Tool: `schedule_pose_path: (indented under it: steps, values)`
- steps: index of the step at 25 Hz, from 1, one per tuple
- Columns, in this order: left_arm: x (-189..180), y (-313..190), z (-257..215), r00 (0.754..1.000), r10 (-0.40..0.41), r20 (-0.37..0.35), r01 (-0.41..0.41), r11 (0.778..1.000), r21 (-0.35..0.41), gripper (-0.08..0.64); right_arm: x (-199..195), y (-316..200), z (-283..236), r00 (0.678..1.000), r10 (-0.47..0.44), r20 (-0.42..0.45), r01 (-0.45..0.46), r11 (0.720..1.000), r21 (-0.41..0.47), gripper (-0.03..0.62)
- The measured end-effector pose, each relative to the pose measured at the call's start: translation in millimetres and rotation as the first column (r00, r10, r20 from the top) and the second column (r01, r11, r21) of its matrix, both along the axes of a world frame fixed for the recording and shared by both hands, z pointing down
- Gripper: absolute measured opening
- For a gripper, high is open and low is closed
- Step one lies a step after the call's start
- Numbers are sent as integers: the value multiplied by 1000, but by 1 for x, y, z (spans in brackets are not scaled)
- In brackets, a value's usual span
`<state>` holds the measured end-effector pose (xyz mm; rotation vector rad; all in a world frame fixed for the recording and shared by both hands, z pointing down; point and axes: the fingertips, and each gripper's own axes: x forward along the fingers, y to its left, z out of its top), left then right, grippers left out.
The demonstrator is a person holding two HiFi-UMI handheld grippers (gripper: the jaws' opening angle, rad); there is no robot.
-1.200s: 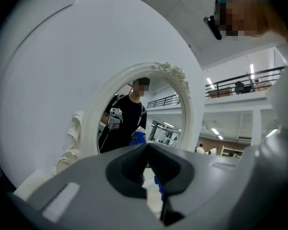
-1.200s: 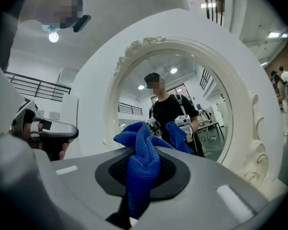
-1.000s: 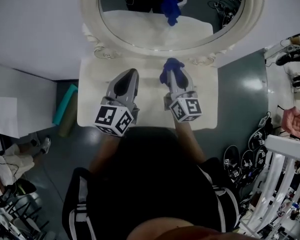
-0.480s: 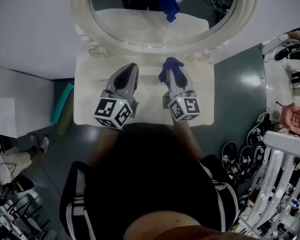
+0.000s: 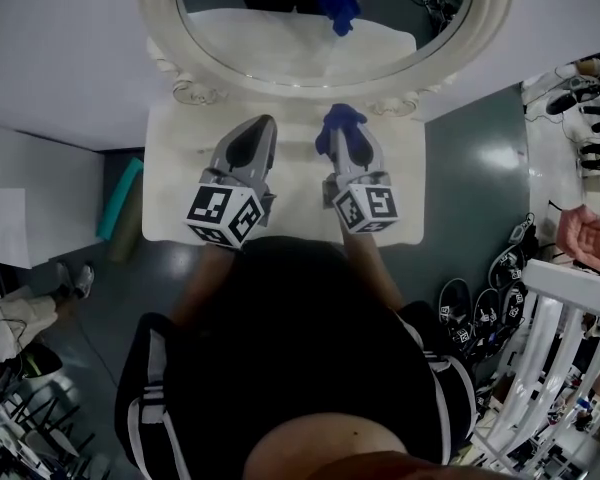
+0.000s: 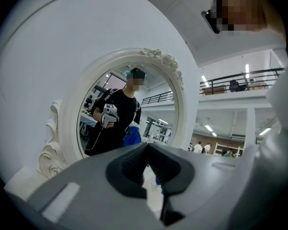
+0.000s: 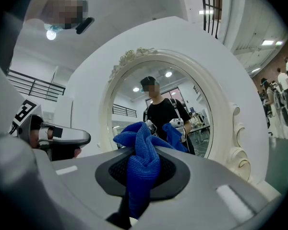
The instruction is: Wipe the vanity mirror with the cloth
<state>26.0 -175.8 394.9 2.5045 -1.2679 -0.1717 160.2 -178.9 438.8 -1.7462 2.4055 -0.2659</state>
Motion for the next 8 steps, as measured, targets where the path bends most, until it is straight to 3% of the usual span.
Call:
schedule_pose_path:
  steps: [8]
  values:
    - [-1,-4,3,1000,-4,-3,4,1000,-6,12,0,-4,1,1000,1,7,-1,1000,2,46]
